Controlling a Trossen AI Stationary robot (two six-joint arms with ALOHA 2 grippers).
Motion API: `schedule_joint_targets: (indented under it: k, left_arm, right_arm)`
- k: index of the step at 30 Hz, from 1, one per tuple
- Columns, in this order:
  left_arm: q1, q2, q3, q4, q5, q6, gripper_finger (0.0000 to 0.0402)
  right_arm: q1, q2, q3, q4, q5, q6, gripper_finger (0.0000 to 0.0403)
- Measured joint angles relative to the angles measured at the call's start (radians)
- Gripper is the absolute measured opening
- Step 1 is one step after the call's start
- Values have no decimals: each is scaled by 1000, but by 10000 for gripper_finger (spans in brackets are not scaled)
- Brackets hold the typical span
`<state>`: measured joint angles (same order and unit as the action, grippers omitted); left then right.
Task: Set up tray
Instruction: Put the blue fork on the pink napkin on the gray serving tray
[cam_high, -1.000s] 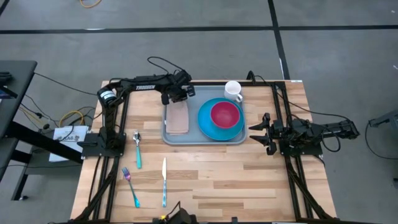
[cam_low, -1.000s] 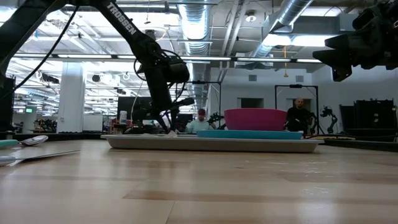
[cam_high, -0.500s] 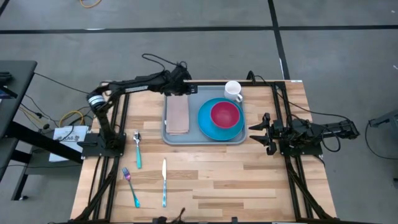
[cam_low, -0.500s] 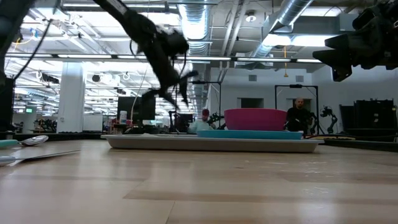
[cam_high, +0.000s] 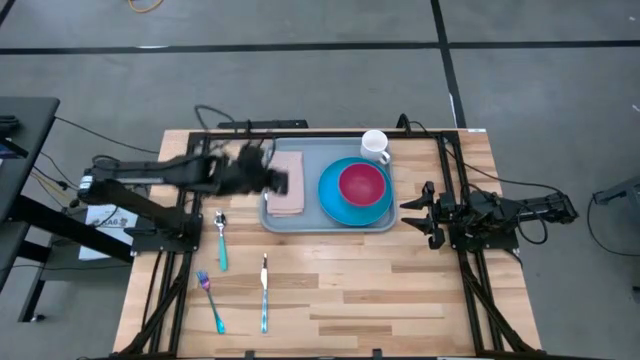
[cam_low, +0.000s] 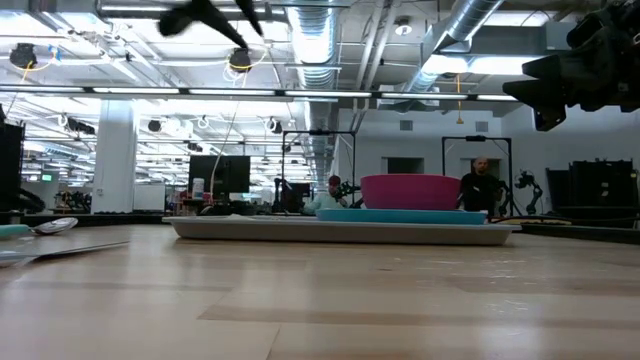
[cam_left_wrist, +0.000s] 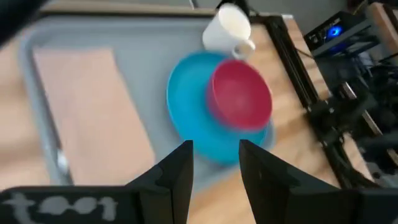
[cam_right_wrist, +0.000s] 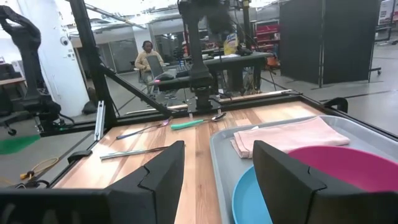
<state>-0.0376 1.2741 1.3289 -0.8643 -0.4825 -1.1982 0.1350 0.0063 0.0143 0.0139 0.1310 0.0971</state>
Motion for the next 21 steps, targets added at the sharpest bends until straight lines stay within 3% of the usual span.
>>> schedule_joint_targets:
  k: [3,7,14,18,21]
  left_arm:
    - [-166,-14,0,-162,-74,-236,116]
    - [-358,5,0,-358,-81,-584,116]
    - [-653,126,-1,-503,29,-1114,116]
    - [-698,212,-1,-494,237,-1141,116]
    - [-705,276,-1,-447,258,-1142,116]
  right_arm:
    - [0,0,0,0,0,0,182]
    - [0,0,0,0,0,0,182]
    - [0,0,0,1,0,0,182]
    - [0,0,0,0,0,0,182]
    - [0,0,0,0,0,0,182]
